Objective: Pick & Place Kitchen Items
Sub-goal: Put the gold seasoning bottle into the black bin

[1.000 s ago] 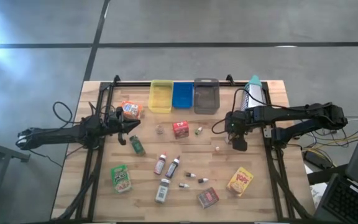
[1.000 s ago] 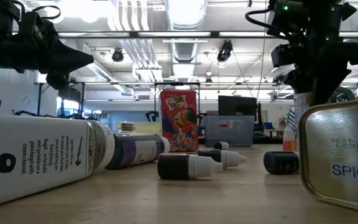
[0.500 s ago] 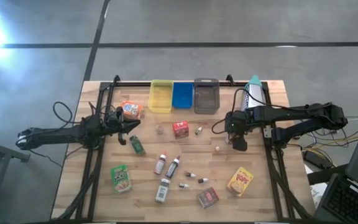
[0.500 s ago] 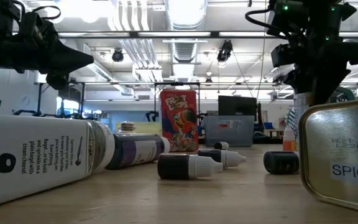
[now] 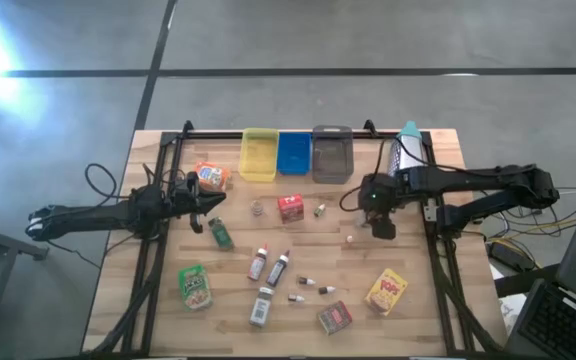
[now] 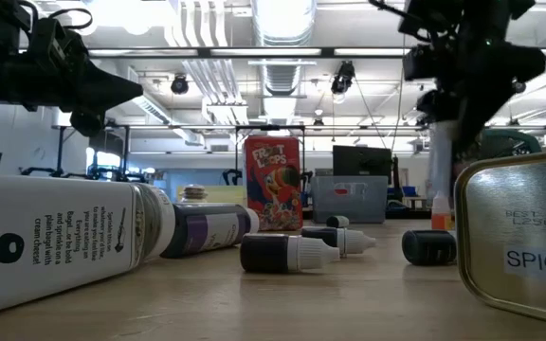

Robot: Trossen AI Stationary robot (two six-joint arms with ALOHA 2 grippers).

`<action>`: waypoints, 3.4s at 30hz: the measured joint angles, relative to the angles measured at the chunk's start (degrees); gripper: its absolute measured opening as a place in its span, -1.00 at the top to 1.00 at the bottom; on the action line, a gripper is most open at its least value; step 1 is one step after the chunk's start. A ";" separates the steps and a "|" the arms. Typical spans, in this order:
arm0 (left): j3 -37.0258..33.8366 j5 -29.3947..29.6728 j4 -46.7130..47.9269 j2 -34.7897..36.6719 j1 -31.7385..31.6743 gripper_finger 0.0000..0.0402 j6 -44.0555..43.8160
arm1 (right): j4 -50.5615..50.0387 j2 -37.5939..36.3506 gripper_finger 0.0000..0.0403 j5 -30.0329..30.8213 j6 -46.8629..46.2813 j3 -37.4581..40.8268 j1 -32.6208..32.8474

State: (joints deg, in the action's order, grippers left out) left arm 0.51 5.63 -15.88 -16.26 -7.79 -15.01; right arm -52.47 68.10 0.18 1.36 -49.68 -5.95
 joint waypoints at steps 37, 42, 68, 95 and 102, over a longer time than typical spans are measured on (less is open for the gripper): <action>0.02 0.00 1.32 -0.01 0.00 0.85 0.00 | -6.11 29.80 -0.38 -3.67 27.66 -44.31 -30.76; -0.01 0.00 2.23 -0.01 0.00 0.85 0.07 | -5.99 33.85 -0.34 -3.80 29.08 -47.19 -32.80; -0.11 0.00 2.38 -0.01 0.02 0.85 0.03 | -7.17 49.19 -0.34 -7.21 30.45 -56.39 -36.72; -0.15 0.02 2.86 -0.05 0.01 0.85 0.24 | -5.75 55.67 -0.42 -8.37 30.17 -58.63 -37.73; -0.17 0.02 3.04 -0.06 0.00 0.85 0.25 | -5.66 55.67 -0.41 -8.31 30.15 -58.63 -37.75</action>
State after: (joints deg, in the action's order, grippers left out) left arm 0.34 5.65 -12.84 -16.32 -7.79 -14.76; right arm -58.13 123.76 -8.12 31.51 -108.31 -43.70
